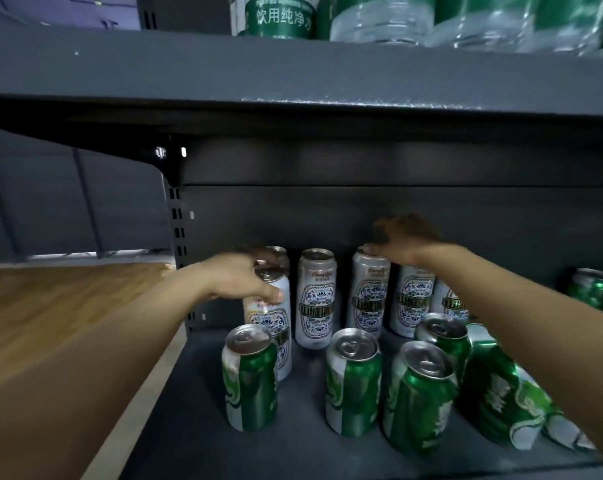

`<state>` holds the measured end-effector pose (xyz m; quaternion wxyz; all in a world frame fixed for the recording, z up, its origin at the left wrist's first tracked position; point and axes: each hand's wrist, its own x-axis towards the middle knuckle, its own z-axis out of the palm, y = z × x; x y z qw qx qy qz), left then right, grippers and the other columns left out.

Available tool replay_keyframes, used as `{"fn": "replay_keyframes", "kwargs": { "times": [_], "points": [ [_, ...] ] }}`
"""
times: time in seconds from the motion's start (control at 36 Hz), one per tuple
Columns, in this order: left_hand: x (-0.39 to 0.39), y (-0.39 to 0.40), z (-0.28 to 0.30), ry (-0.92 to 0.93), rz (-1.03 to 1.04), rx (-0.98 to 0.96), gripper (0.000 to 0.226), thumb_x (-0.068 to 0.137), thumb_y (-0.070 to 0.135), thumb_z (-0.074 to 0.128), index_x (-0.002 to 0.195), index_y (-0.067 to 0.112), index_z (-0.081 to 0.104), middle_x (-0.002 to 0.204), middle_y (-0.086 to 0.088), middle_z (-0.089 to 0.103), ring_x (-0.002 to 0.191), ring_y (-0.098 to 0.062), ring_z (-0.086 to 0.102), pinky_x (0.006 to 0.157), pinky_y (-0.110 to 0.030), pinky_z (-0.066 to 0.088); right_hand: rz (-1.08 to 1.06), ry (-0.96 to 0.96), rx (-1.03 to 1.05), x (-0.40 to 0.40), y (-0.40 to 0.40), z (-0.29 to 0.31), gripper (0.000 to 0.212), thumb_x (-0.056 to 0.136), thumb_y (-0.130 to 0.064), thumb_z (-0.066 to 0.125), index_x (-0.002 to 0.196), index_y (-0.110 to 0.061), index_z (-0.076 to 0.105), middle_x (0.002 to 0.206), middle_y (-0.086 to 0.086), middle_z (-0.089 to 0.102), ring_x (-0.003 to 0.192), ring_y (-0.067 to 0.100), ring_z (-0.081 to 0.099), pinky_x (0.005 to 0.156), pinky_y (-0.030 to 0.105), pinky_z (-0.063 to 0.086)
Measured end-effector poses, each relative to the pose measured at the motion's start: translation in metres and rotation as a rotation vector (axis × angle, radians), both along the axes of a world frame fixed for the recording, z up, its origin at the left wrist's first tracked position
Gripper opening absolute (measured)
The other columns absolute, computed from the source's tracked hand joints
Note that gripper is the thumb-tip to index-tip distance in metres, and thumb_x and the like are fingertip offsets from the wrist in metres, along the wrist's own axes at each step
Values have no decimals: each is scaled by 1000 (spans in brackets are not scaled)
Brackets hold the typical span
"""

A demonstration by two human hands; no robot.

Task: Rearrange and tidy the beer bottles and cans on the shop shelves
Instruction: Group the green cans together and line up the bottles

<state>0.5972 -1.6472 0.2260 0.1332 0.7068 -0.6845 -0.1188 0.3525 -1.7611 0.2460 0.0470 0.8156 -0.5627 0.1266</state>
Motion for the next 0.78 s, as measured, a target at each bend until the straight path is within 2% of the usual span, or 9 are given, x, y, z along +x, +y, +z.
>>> {"fn": "replay_keyframes", "kwargs": {
  "times": [0.08,0.14,0.22,0.31,0.36,0.42,0.56,0.69,0.78],
  "points": [
    [-1,0,0,-89,57,-13,66,79,55,68,137,29,48,137,1,53,120,-20,51,92,-22,40,-17,154,-51,-7,-6,-9,69,89,-66,45,146,-29,35,151,2,39,138,27,34,108,39,29],
    [-2,-1,-1,-105,51,-26,70,78,57,68,139,31,44,141,1,50,123,-19,49,92,-21,38,-18,193,-116,-11,-7,-9,63,91,-65,39,144,-30,35,149,1,41,137,24,34,107,40,25],
    [-7,1,-2,-207,53,-30,78,76,63,65,143,35,37,145,2,43,129,-20,44,97,-25,39,-102,195,-233,-28,-11,-5,46,98,-52,37,135,-28,47,141,3,51,130,26,43,104,39,29],
    [-27,4,1,-334,65,-233,78,75,67,62,142,38,34,144,0,32,134,-24,32,99,-37,41,-293,90,-349,-61,-20,-3,32,98,-33,39,122,-22,56,128,9,59,120,30,50,97,37,33],
    [-49,5,2,-295,-7,-345,73,79,66,59,141,37,35,142,1,35,133,-23,33,99,-38,41,-417,-60,-373,-90,-23,-2,28,95,-26,42,119,-18,56,121,15,60,119,32,49,95,38,33],
    [-76,4,0,-199,-162,-327,67,81,65,57,139,38,39,142,3,43,130,-21,41,102,-38,41,-530,-148,-336,-122,-21,-1,30,94,-24,44,121,-13,53,121,19,58,120,35,45,95,40,33],
    [-141,-6,-11,-170,-463,-205,57,85,63,50,136,37,43,136,8,43,129,-15,38,106,-37,36,-771,-125,-246,-204,-9,-12,39,95,-39,44,124,-13,48,129,19,52,124,36,40,102,43,30],
    [-174,-28,-14,-157,-487,-148,54,86,63,46,133,36,48,134,7,47,124,-14,45,103,-36,39,-900,-131,-211,-273,13,-29,58,97,-54,39,132,-8,45,138,18,46,131,36,34,107,45,25],
    [-191,-36,-14,-172,-465,-141,50,89,61,45,131,34,49,133,6,49,122,-14,48,101,-33,40,-945,-140,-261,-310,19,-33,62,97,-56,36,137,-10,39,143,18,40,134,37,28,110,48,22]
  ]
}}
